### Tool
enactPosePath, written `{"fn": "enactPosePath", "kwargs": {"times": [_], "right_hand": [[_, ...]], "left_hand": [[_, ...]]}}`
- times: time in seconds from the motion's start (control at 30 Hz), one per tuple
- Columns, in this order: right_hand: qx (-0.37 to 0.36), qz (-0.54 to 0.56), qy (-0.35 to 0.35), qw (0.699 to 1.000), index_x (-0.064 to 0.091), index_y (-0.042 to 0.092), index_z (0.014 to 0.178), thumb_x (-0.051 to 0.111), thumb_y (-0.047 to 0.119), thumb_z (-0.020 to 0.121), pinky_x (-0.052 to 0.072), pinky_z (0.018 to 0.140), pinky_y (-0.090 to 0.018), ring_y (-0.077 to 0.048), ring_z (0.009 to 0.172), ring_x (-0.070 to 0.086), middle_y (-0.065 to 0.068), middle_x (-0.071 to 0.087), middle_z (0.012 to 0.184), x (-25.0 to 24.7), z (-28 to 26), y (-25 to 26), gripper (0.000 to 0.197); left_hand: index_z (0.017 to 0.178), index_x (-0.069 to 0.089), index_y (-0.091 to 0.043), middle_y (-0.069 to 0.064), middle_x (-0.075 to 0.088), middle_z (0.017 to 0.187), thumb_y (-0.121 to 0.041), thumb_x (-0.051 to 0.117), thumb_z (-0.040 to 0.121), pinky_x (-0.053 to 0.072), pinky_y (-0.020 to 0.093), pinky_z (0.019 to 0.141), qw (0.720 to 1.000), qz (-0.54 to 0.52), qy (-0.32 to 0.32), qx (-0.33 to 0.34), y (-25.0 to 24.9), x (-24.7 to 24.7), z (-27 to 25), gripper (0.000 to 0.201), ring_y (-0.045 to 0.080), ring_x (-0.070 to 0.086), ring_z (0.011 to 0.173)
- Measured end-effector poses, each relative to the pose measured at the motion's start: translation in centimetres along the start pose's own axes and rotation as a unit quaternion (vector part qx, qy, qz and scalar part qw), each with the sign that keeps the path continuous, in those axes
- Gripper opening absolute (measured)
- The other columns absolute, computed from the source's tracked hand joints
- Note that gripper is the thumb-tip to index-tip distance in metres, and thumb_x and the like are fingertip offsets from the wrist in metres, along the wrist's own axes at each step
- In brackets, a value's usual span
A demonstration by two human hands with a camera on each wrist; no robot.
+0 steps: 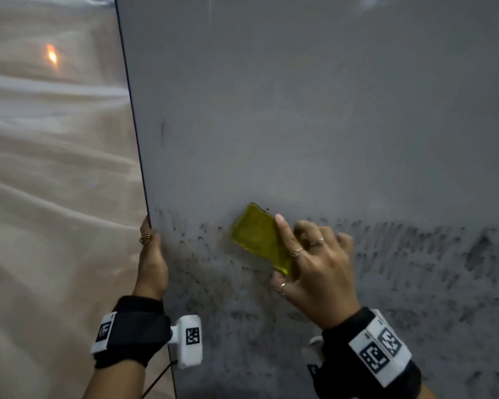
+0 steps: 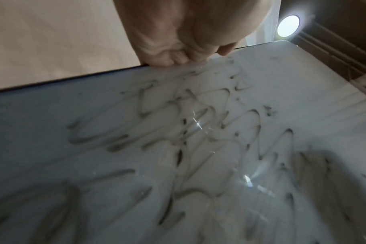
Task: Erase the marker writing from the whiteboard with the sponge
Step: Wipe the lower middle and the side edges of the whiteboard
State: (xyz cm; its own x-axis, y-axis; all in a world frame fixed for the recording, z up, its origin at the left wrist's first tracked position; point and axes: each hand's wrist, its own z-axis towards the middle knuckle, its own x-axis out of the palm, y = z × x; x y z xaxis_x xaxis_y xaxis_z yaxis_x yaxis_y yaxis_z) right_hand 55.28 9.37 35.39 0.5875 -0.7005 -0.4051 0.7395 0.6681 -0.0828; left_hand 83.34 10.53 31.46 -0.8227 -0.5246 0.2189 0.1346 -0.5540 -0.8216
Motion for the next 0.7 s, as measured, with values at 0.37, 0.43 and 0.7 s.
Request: {"fn": "enactPosePath", "kwargs": {"times": [0.37, 0.43, 0.7], "right_hand": [[-0.078, -0.148, -0.022, 0.986, 0.066, 0.021, 0.117, 0.058, 0.029, 0.071, 0.029, 0.074, -0.037, -0.029, 0.104, 0.042, -0.006, 0.061, 0.12, -3.4, 0.4, -4.2, 0.048], [-0.101, -0.168, -0.033, 0.98, 0.068, 0.021, 0.114, 0.06, 0.028, 0.074, 0.028, 0.074, -0.038, -0.029, 0.104, 0.041, -0.004, 0.063, 0.117, -3.1, 0.9, -3.4, 0.042], [-0.14, -0.136, -0.091, 0.977, 0.069, 0.017, 0.081, 0.063, 0.023, 0.089, 0.022, 0.065, -0.037, -0.025, 0.09, 0.041, 0.001, 0.065, 0.09, -0.4, 3.9, 1.5, 0.012]], "left_hand": [[0.135, 0.041, -0.032, -0.008, 0.056, 0.127, -0.047, 0.032, 0.089, 0.035, 0.049, 0.109, 0.999, 0.001, -0.031, 0.011, -1.4, 0.7, -0.9, 0.049, 0.016, 0.05, 0.121], [0.14, 0.038, -0.026, -0.002, 0.053, 0.133, -0.049, 0.032, 0.089, 0.034, 0.049, 0.109, 1.0, -0.014, -0.022, 0.008, -1.4, 0.7, -0.9, 0.056, 0.019, 0.048, 0.124], [0.144, 0.034, -0.023, 0.008, 0.048, 0.14, -0.049, 0.029, 0.095, 0.035, 0.055, 0.107, 0.999, -0.041, -0.003, -0.004, -1.7, 0.4, -1.2, 0.057, 0.028, 0.046, 0.128]]}}
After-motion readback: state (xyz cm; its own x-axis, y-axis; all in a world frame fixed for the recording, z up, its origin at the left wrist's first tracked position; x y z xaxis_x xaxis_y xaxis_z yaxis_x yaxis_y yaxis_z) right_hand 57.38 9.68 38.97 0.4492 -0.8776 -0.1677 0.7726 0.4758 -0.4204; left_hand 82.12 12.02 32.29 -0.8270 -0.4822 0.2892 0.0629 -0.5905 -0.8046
